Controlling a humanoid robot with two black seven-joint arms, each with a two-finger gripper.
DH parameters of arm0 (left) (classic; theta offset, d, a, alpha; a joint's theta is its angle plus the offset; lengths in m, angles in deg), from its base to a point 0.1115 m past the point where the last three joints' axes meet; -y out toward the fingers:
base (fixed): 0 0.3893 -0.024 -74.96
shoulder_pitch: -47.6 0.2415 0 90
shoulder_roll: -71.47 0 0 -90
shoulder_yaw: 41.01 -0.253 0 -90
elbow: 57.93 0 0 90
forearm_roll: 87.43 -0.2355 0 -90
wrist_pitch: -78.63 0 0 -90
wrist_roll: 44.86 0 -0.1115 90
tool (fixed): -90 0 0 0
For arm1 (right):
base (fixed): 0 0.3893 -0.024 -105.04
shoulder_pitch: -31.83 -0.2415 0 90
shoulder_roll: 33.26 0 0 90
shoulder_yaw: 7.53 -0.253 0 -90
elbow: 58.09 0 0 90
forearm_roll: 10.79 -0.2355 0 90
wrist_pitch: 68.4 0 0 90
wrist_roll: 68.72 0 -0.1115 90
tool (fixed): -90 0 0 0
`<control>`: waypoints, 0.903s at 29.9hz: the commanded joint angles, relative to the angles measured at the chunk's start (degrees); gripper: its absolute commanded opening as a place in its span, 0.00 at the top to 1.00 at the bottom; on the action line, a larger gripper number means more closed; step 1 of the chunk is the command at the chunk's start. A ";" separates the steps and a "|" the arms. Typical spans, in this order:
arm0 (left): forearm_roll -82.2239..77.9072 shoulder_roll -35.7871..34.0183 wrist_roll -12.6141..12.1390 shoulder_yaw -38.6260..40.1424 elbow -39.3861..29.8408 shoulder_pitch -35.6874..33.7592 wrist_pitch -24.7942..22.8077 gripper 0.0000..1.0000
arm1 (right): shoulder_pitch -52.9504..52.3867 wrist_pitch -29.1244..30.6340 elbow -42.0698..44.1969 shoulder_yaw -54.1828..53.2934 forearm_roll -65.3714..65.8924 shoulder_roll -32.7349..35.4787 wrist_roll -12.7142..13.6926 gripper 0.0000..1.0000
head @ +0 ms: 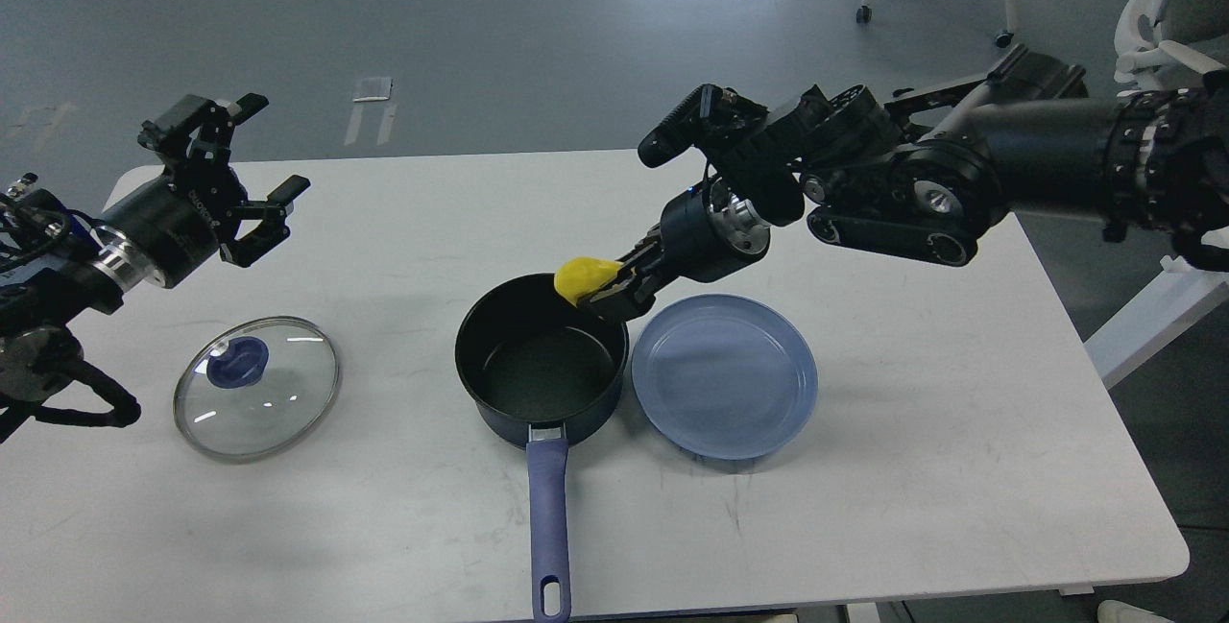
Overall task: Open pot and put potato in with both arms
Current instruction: 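Lift the potato with the right gripper and carry it over the pot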
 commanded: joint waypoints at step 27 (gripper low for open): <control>0.03 -0.17 0.00 -0.01 -0.19 0.01 0.00 0.02 | 6.94 -1.28 6.86 -0.18 -6.19 -5.40 -0.01 0.07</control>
